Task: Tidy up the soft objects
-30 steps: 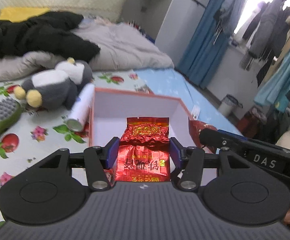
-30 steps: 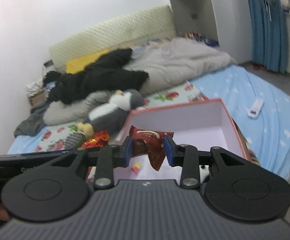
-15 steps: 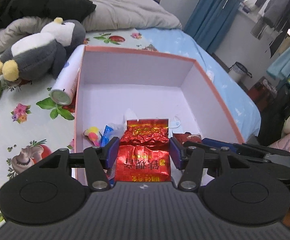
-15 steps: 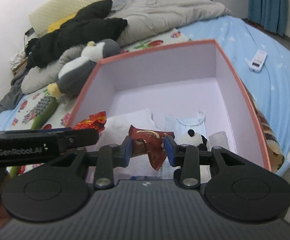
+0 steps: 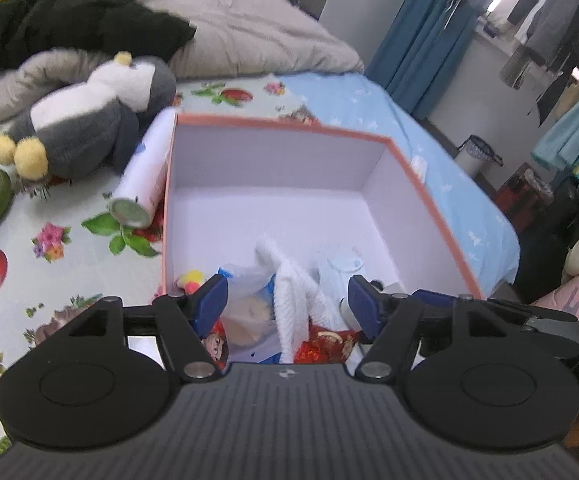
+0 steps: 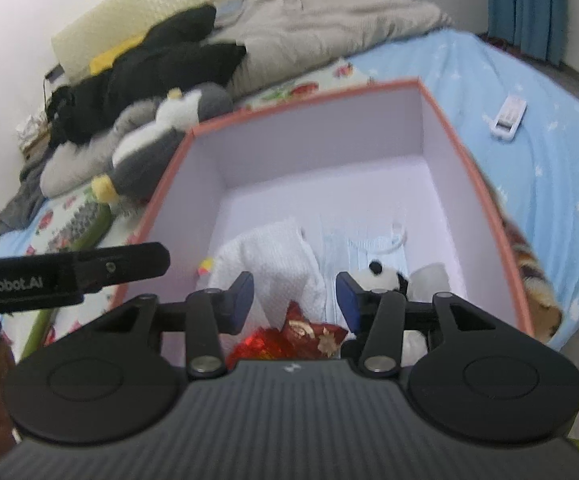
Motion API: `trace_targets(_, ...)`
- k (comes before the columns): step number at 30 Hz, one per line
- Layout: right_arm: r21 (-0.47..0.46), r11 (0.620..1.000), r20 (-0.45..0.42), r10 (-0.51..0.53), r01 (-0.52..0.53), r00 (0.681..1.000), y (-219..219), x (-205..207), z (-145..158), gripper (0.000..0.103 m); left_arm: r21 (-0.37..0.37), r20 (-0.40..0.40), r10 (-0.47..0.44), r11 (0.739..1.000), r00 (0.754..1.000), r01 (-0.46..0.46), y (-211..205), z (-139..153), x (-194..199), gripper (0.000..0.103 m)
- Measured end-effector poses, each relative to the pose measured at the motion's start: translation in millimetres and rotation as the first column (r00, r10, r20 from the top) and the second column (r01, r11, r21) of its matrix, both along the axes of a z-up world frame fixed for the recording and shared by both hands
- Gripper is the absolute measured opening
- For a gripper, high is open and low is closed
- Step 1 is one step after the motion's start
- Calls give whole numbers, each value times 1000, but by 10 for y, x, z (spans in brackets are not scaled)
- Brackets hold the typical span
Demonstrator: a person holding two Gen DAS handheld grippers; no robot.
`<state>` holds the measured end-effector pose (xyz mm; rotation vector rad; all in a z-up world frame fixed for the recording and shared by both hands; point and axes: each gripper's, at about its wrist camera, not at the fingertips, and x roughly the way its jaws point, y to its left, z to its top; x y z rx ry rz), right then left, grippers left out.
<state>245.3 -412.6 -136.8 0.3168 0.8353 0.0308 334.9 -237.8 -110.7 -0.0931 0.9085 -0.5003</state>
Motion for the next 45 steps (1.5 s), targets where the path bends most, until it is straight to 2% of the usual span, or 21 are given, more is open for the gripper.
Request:
trace_targets(8, -30, 999, 136, -24, 28, 990, 37, -338, 607, 49, -52, 103, -14, 998, 995, 20, 194, 638, -386, 72)
trace_targets(15, -57, 997, 252, -31, 47, 967, 183, -774, 1172, 49, -98, 207, -17, 994, 978, 38, 439, 1176, -870, 72)
trace_targets(21, -98, 994, 321, -21, 55, 947, 352, -1158, 1531, 49, -121, 269, -12, 992, 963, 46, 640, 1455, -1296, 72)
trace_targets(29, -132, 991, 361, 24, 26, 932, 540, -1461, 1629, 49, -125, 283, 35, 992, 959, 1, 858, 1440, -1789, 72)
trace_targets(33, -116, 993, 344, 23, 18, 939, 594, -1572, 1529, 49, -130, 263, 52, 991, 963, -19, 951, 1350, -1951, 72)
trace_targets(36, -152, 988, 340, 20, 34, 940, 660, -1657, 1457, 49, -125, 250, 54, 992, 967, -23, 994, 1260, -2033, 72)
trace_targets(45, -115, 993, 270, 4, 28, 963, 721, -1851, 1177, 49, -96, 207, 48, 995, 977, -28, 998, 998, -2181, 72)
